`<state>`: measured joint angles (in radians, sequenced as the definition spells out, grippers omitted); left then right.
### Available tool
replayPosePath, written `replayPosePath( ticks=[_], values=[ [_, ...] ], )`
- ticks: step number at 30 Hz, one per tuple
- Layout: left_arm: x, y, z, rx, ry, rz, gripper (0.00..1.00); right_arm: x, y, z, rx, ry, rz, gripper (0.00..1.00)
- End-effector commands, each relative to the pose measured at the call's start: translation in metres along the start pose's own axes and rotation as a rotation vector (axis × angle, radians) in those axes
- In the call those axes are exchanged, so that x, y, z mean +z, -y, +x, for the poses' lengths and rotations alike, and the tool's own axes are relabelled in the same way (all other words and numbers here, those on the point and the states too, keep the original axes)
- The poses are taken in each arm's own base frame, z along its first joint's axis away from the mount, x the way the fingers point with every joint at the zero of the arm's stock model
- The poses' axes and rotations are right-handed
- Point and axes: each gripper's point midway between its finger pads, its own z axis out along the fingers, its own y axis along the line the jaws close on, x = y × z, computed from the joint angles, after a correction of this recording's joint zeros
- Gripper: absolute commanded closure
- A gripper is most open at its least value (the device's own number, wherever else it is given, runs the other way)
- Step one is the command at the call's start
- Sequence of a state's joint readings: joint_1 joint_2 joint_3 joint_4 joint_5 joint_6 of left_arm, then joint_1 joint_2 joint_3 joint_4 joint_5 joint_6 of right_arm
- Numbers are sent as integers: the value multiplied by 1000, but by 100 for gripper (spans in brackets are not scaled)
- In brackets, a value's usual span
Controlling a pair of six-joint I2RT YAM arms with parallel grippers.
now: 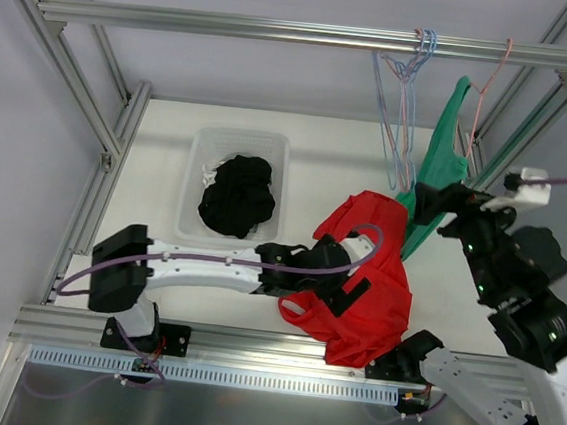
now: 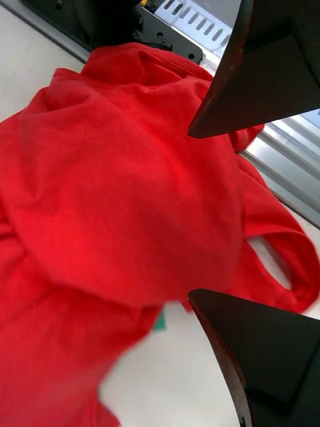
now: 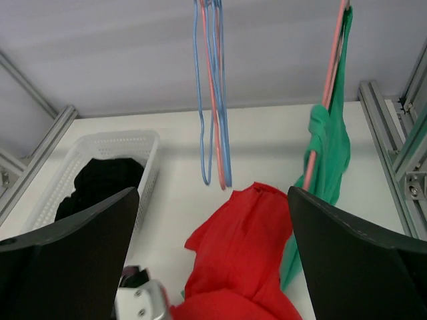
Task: Remove the tank top from the hanger
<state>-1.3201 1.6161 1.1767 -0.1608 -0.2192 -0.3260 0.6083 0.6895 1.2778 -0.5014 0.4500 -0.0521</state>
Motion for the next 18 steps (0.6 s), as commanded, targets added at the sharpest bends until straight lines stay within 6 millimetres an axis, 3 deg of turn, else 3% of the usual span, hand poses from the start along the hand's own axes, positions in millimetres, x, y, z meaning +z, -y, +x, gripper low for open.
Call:
replayPosePath(
  ticks=[1,3,5,6,7,12,18],
  values=[
    [33,31,5,68,-66,136,1,-41,8,31,-60,-117,-82,1],
    [48,35,3,92,-74,135,1,-60,3,28,-71,-108,-168,1],
    [71,29,16,127,-113,95,1,-74,0,27,-82,-118,-218,0],
    [77,24,7,135,-88,52,1,-81,-5,27,-84,-119,-263,1],
    [87,20,10,147,-93,20,1,-86,-5,28,-98,-128,-279,0],
    [101,0,-15,183,-23,-130,1,-94,-3,33,-127,-141,-300,0],
    [102,-31,-22,243,5,-304,1,-95,3,35,-149,-131,-286,1]
  ],
)
